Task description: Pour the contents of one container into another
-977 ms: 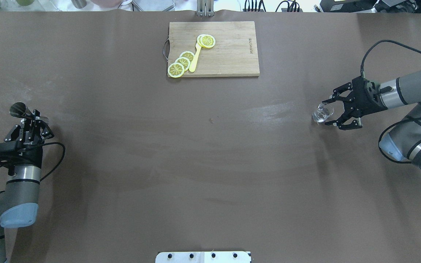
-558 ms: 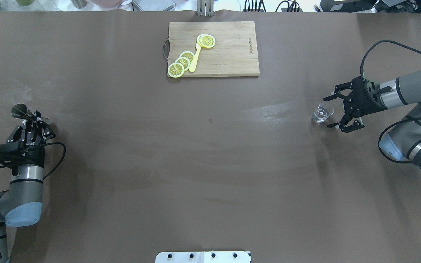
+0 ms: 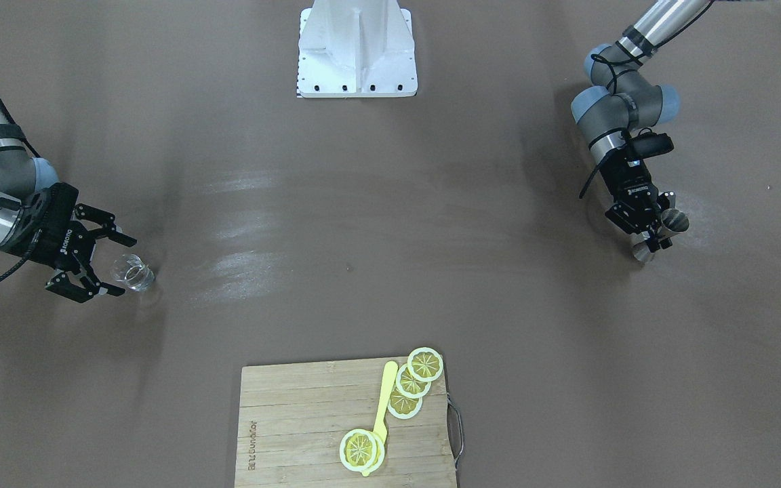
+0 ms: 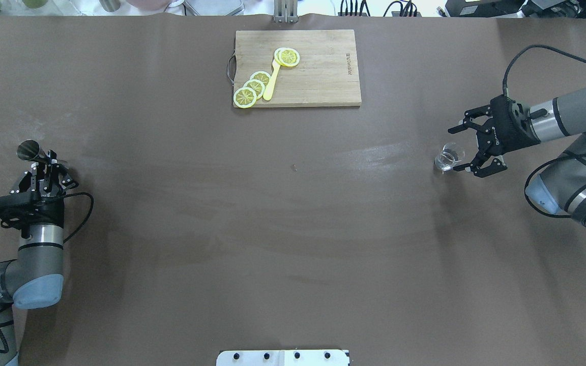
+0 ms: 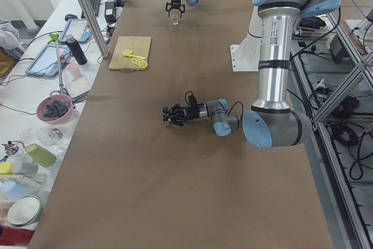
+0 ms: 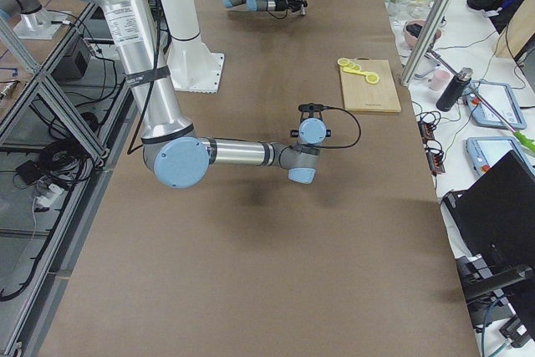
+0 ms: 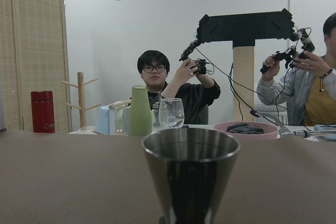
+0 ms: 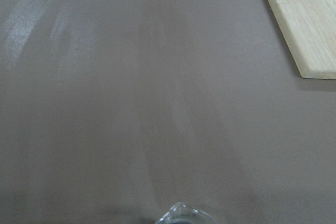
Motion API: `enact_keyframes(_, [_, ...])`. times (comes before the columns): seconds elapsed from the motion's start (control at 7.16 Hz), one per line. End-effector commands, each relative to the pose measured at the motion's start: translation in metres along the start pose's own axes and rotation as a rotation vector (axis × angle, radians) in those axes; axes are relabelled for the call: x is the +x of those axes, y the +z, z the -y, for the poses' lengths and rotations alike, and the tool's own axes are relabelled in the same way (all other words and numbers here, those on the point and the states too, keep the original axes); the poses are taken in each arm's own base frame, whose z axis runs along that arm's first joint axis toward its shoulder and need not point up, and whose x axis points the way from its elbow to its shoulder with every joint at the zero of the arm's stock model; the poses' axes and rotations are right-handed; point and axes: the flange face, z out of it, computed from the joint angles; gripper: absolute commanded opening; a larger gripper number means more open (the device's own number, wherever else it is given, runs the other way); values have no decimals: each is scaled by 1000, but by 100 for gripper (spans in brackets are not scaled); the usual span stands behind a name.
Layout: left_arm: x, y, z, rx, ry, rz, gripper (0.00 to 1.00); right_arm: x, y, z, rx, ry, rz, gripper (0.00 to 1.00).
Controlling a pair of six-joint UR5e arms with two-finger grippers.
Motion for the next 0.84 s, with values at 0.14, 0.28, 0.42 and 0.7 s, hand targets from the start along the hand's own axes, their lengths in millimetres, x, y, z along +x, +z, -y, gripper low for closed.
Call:
enact_keyframes(0.14, [6, 6, 1, -18, -14, 8, 5, 10, -26, 22, 40, 306, 9, 100])
enact_keyframes(0.28, [6, 6, 1, -21, -26, 8, 15, 27, -46, 24, 50, 476, -39, 100])
enact_keyframes(0.42, [6, 6, 0, -24, -61, 8, 28, 47, -72, 26, 80, 717, -111, 100])
enact_keyframes(0.7, [7, 4, 1, -25, -58, 8, 94, 87, -108, 19, 54, 973, -266, 100])
